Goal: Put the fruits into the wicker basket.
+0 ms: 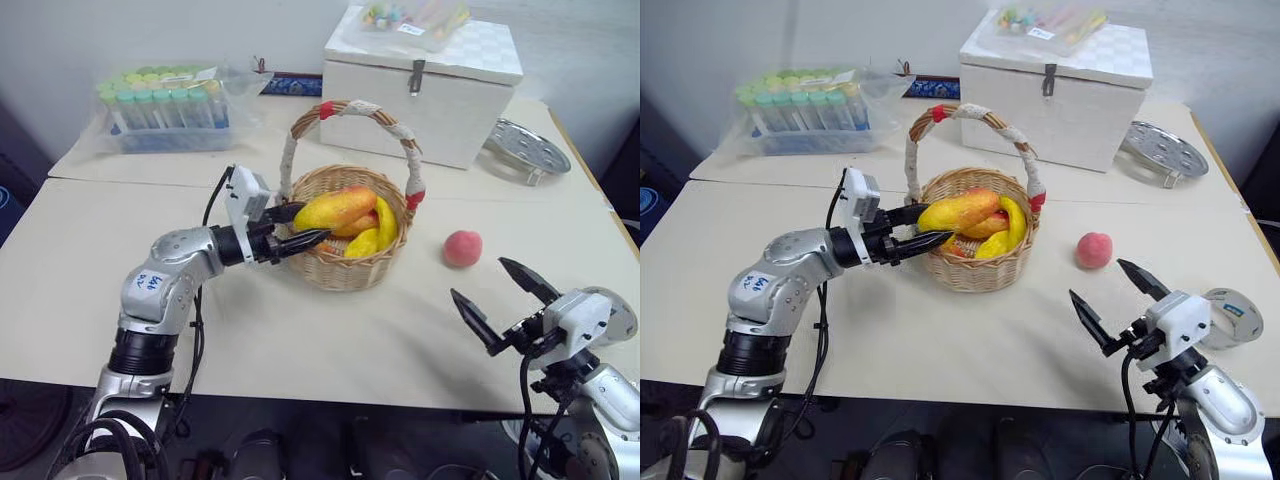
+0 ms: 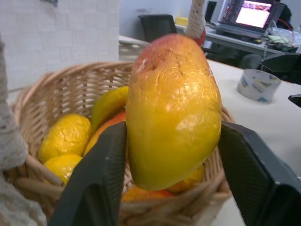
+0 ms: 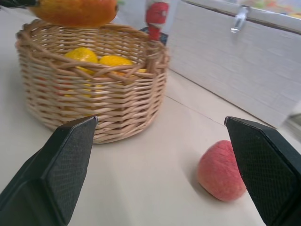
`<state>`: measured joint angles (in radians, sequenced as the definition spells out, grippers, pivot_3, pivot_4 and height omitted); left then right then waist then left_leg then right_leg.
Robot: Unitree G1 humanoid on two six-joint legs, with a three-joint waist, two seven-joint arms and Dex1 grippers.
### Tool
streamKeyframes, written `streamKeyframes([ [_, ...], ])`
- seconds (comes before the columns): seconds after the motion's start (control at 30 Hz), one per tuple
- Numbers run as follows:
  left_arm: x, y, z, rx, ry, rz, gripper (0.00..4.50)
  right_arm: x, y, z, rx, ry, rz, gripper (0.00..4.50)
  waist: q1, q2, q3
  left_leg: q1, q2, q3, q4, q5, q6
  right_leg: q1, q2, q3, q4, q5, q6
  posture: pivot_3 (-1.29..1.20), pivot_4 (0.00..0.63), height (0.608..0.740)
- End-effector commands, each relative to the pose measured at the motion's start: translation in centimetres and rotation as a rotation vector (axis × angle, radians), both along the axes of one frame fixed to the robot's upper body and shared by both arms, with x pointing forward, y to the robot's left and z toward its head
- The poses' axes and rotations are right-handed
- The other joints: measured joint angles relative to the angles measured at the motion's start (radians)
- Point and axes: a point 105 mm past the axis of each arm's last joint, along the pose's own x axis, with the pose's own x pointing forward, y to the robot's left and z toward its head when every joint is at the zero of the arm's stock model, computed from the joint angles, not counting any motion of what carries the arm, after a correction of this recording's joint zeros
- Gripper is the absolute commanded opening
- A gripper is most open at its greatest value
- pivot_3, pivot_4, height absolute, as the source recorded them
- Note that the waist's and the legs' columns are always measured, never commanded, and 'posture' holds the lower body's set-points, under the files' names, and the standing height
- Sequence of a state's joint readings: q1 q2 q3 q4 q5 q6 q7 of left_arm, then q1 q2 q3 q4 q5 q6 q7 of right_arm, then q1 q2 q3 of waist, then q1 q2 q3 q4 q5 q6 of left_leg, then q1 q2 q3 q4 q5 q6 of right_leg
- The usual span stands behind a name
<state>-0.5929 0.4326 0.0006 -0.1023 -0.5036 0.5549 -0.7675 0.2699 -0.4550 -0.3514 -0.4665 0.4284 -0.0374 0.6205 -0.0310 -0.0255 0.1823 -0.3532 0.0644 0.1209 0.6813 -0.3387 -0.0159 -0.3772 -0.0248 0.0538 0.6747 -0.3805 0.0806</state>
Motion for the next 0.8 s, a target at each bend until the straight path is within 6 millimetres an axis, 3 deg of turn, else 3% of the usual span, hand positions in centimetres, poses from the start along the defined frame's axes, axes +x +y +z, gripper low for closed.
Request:
streamKeyframes([
  [0.03, -1.1, 0.7, 1.5, -0.015, -0.114, -0.031, 4.32, -0.6, -1.1, 1.7, 0.011, -0.055, -0.067, 4.5, 0.0, 0.0, 0.0, 0.0, 0.0, 0.0, 0.0, 0.0, 0.0, 0.0, 0.0, 0.0, 0.0, 0.0, 0.0, 0.0, 0.15, 0.74],
  [0.13, -1.8, 2.6, 1.8, -0.003, -0.144, -0.049, 4.46, -0.9, -2.3, 1.8, 0.005, -0.043, -0.118, 4.5, 0.0, 0.0, 0.0, 0.0, 0.0, 0.0, 0.0, 0.0, 0.0, 0.0, 0.0, 0.0, -0.001, 0.0, 0.0, 0.0, 0.15, 0.74],
  [0.27, -3.2, 7.6, 2.1, 0.074, -0.142, -0.069, 4.46, -1.2, -5.0, 1.5, -0.032, 0.025, -0.244, 4.5, -0.001, 0.0, 0.0, 0.0, 0.0, 0.001, -0.001, 0.0, 0.0, 0.0, 0.0, 0.0, -0.001, 0.0, 0.0, 0.0, 0.15, 0.74],
  [0.37, -4.5, 11.0, 1.1, 0.179, -0.07, -0.062, 4.46, -2.2, -7.0, 0.7, -0.033, 0.058, -0.336, 4.5, -0.002, 0.001, 0.0, 0.001, 0.0, 0.001, -0.003, 0.0, 0.0, 0.0, 0.0, 0.0, -0.002, -0.001, -0.001, 0.0, 0.15, 0.74],
  [0.43, -5.0, 12.2, 0.8, 0.204, -0.041, -0.061, 4.46, -2.8, -7.7, -0.1, -0.015, 0.082, -0.36, 4.5, -0.001, 0.001, 0.0, 0.001, 0.0, 0.001, -0.003, 0.0, 0.0, 0.001, 0.0, 0.0, -0.003, -0.001, -0.001, 0.0, 0.15, 0.74],
  [0.57, -5.2, 12.8, 0.2, 0.222, -0.015, -0.063, 4.46, -1.9, -7.6, -0.6, 0.016, 0.097, -0.321, 4.5, 0.002, 0.001, 0.0, 0.0, -0.001, 0.0, -0.004, -0.001, 0.001, 0.003, -0.001, -0.001, -0.007, -0.001, -0.001, 0.0, 0.15, 0.74],
  [0.8, -5.5, 10.5, -0.3, 0.175, -0.05, -0.105, 4.46, 5.0, -7.1, 1.2, 0.024, 0.249, -0.196, 4.5, -0.019, 0.001, 0.001, 0.001, 0.0, 0.002, -0.006, 0.0, 0.001, 0.0, 0.0, 0.001, -0.005, 0.0, 0.0, 0.0, 0.15, 0.74],
])
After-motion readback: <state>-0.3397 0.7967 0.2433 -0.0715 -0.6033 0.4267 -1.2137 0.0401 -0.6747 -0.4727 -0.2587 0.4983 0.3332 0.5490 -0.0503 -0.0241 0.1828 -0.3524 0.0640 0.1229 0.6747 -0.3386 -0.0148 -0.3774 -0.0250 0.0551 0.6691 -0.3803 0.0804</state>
